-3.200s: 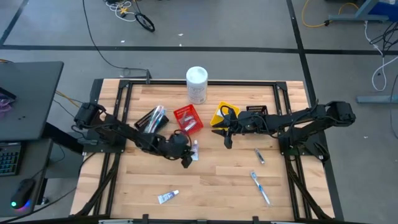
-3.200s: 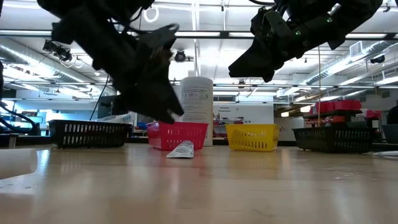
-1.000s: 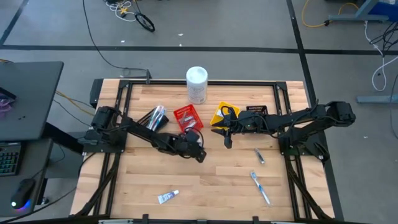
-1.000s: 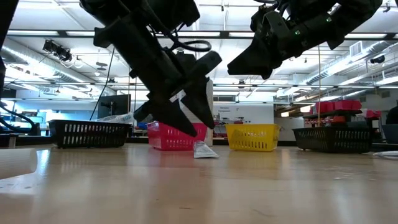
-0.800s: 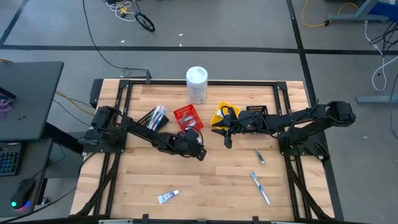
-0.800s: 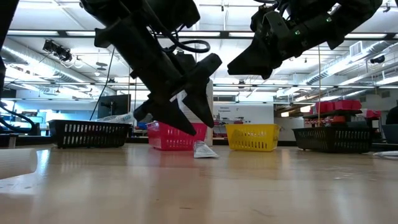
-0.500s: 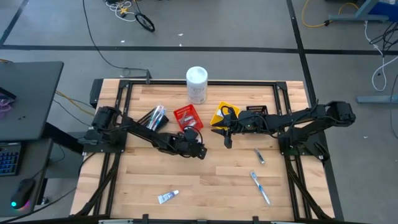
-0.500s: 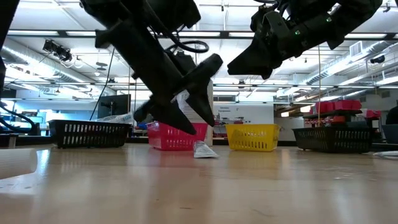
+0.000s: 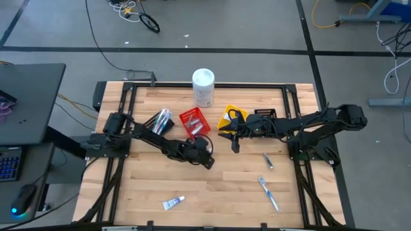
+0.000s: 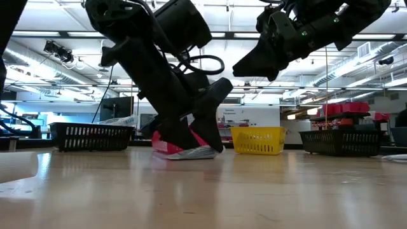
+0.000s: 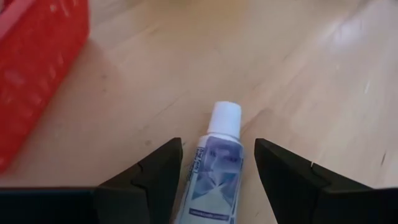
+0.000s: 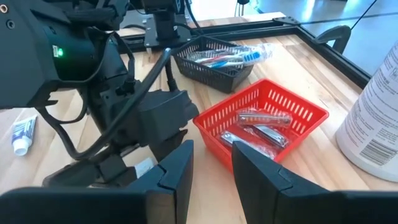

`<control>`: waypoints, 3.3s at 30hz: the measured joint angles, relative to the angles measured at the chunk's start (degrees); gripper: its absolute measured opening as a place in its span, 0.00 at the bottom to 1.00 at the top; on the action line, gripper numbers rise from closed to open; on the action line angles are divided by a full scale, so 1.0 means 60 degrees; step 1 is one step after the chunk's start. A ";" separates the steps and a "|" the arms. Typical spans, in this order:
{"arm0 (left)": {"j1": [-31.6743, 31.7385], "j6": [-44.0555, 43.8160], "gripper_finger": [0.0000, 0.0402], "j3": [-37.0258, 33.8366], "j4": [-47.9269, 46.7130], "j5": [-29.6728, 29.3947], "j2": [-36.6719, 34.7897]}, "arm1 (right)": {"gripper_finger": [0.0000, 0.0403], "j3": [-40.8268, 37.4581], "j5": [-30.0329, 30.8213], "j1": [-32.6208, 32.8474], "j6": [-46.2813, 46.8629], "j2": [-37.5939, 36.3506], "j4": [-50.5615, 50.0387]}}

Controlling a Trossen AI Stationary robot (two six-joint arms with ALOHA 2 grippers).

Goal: Pick & Place Travel size toiletries
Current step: Put the top white toothpaste into the yellow basket

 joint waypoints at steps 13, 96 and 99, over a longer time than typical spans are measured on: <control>0.0007 0.1164 0.34 -0.0018 -0.0051 -0.0102 0.0015 | 0.30 0.0000 0.0000 0.0000 0.0000 -0.0004 -0.0054; -0.0011 0.7134 0.22 0.0029 0.1781 0.1027 -0.2163 | 0.19 -0.0004 -0.0967 0.1300 -0.0721 0.0007 -0.0834; -0.0015 0.7126 0.22 0.0029 0.1783 0.1013 -0.2163 | 0.18 -0.0018 -0.1100 0.1297 -0.0718 0.0005 -0.0744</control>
